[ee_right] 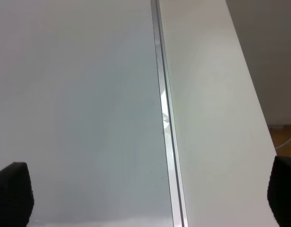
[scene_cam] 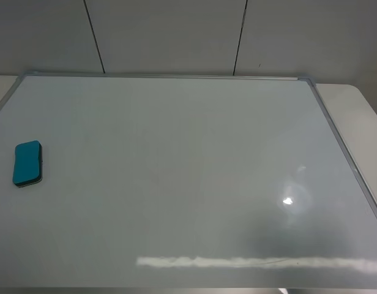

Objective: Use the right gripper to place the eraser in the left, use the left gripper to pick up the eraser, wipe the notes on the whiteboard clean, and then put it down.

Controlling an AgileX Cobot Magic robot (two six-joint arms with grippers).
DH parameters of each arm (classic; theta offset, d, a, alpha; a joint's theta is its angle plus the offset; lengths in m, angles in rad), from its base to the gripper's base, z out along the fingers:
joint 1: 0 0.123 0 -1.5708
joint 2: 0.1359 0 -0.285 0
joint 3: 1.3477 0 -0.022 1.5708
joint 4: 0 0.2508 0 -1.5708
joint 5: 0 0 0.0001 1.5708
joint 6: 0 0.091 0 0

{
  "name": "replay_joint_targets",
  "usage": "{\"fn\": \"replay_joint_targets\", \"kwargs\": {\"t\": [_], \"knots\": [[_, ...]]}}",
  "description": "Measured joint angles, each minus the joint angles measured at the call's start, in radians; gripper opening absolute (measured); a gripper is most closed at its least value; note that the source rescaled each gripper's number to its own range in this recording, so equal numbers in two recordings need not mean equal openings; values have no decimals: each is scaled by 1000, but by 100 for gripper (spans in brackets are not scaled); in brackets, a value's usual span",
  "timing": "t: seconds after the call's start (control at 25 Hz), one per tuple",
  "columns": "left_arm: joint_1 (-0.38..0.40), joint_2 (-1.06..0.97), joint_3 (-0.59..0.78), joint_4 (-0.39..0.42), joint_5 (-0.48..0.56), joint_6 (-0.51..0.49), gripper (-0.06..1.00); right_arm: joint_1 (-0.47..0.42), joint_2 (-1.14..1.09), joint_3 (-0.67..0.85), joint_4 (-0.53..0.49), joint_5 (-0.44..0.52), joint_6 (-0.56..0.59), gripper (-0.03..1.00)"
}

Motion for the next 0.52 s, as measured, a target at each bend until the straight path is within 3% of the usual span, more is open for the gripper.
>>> {"fn": "replay_joint_targets", "kwargs": {"t": [0.52], "knots": [[0, 0, 0, 0, 0, 0, 100, 0, 0, 0, 0, 0, 0, 100]]}}
